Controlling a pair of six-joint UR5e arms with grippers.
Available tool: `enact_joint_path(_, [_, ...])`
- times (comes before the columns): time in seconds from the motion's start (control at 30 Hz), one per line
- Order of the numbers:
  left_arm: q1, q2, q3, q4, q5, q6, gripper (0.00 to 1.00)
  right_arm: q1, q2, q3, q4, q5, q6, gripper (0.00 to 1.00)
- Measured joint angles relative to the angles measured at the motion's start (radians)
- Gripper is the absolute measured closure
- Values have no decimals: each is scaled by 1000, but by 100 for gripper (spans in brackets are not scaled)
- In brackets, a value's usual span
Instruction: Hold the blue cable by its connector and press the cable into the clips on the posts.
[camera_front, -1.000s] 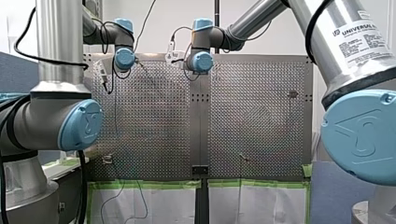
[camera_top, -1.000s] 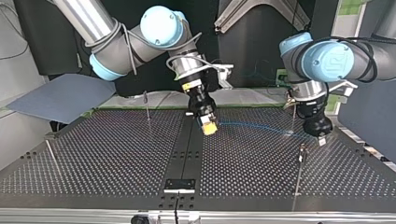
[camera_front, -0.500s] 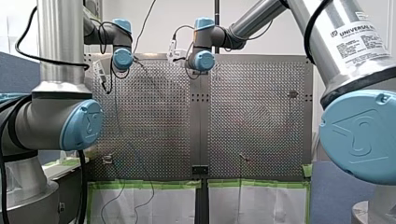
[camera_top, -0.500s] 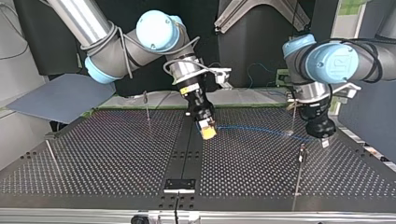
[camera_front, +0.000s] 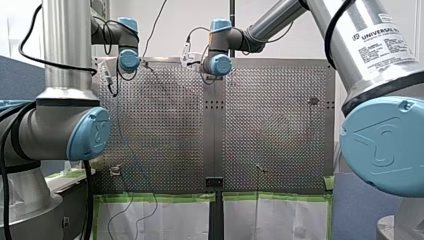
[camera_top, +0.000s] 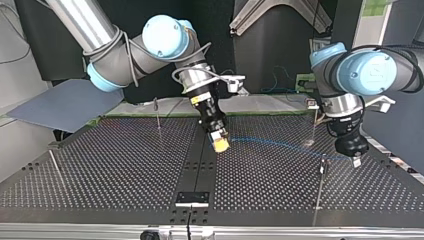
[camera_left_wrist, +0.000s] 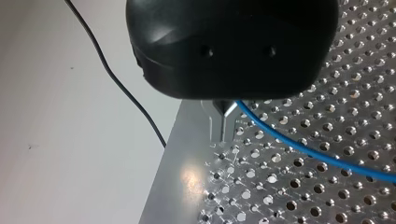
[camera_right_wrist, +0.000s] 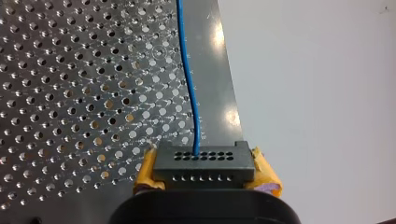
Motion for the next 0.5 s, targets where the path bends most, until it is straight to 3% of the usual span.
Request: enact_joint_path(0.5, [35, -54, 38, 21, 53, -16, 100, -15, 1, 0, 2, 0, 0, 100])
